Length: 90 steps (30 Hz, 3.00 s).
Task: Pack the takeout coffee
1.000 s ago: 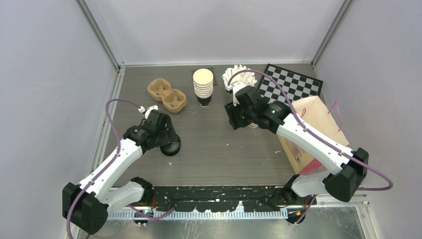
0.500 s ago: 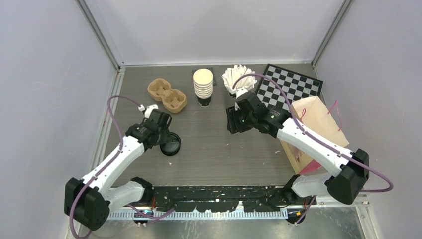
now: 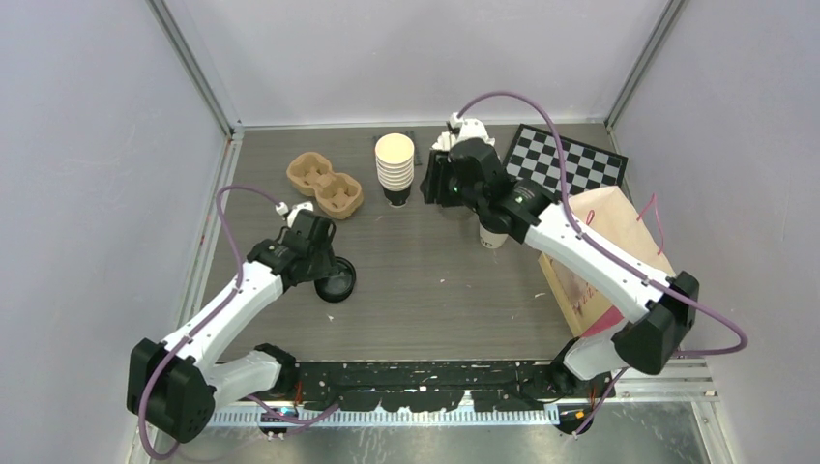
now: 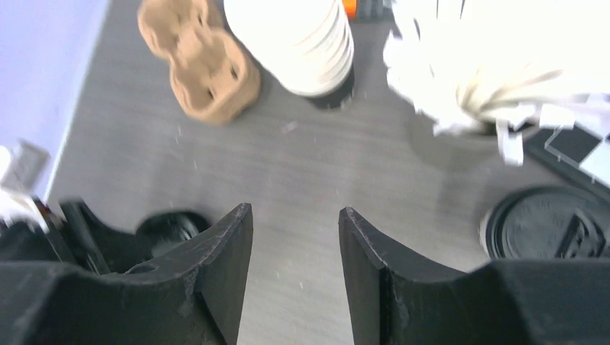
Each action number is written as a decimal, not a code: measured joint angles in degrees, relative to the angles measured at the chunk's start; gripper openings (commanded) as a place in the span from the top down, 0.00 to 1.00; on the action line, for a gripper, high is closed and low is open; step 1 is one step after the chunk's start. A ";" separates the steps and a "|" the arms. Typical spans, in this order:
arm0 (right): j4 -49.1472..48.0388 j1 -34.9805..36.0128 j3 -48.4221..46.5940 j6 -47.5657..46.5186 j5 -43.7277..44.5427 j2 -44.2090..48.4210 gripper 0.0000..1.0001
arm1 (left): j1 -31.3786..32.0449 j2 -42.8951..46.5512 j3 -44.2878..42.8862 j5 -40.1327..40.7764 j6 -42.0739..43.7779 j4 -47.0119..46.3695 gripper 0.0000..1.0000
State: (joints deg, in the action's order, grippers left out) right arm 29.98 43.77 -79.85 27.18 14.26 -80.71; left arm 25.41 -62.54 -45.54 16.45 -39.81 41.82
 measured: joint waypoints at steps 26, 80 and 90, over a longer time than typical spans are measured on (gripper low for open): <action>-2.21 -4.63 -28.59 -5.75 7.82 -29.18 0.60 | 0.00 17.75 0.90 -13.75 2.91 -0.20 0.42; 7.13 -4.83 -44.35 -10.93 7.23 -40.68 1.00 | 0.00 17.70 2.32 -17.99 4.28 -0.33 0.40; 7.67 -6.01 -44.85 -7.67 4.26 -40.39 1.00 | 0.00 17.66 2.34 -17.92 4.28 -0.35 0.39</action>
State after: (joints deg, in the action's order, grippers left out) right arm 37.65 37.76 -124.70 19.51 18.52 -121.10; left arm 25.41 -44.88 -43.20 -1.48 -35.53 41.47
